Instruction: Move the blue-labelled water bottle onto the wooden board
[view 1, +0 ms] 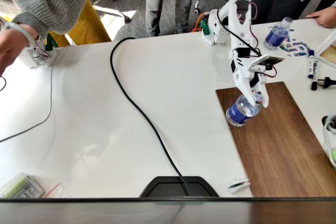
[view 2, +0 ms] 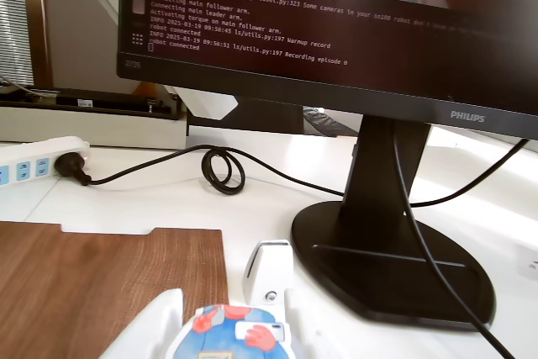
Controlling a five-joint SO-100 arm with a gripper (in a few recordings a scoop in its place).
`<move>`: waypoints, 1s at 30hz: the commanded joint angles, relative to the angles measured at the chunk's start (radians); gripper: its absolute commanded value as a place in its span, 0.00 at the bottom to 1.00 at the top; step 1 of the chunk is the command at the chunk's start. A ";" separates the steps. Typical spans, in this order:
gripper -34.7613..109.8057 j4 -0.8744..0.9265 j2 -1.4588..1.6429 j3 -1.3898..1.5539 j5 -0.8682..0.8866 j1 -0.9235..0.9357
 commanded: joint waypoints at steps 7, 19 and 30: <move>0.24 -0.038 0.130 -0.014 -0.020 -0.054; 0.24 -0.089 0.130 -0.014 -0.067 -0.147; 0.24 -0.164 0.103 -0.014 -0.109 -0.213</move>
